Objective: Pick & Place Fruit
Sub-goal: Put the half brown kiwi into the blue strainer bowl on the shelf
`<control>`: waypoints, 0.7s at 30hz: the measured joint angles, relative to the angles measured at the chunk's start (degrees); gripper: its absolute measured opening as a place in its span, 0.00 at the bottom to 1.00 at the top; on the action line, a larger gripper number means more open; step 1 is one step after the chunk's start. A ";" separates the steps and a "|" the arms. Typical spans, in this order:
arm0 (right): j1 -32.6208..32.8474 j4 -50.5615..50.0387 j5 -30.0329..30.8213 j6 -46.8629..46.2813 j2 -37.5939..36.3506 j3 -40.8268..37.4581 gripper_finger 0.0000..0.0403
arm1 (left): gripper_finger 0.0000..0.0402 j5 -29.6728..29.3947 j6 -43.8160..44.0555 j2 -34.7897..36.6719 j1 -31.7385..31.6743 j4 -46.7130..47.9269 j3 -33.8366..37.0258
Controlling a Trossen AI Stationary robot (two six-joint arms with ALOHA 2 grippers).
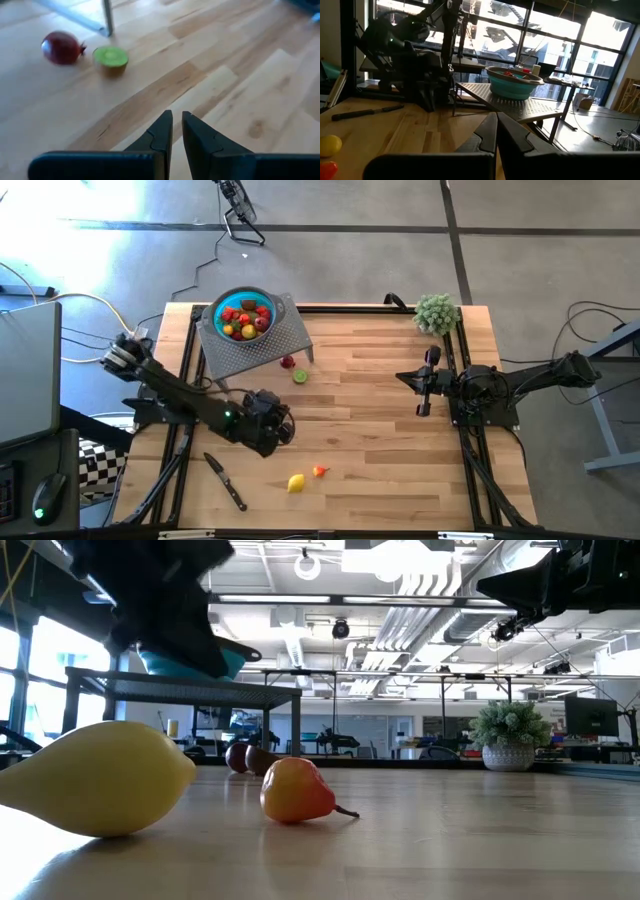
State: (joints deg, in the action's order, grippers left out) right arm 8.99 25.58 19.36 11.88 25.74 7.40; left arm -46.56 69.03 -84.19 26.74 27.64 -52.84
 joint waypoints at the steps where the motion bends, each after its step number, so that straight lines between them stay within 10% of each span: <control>1: 0.01 0.01 -0.01 0.00 -0.01 0.00 0.01 | 0.10 -0.35 1.70 -1.19 0.00 0.16 0.00; 21: -0.01 0.43 -0.02 -1.53 0.00 0.00 0.01 | 0.10 -1.63 10.14 -16.74 -0.12 0.87 0.02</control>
State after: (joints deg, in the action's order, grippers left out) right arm 8.98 26.01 19.35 10.35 25.74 7.40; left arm -48.18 79.17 -100.93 26.63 28.51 -52.82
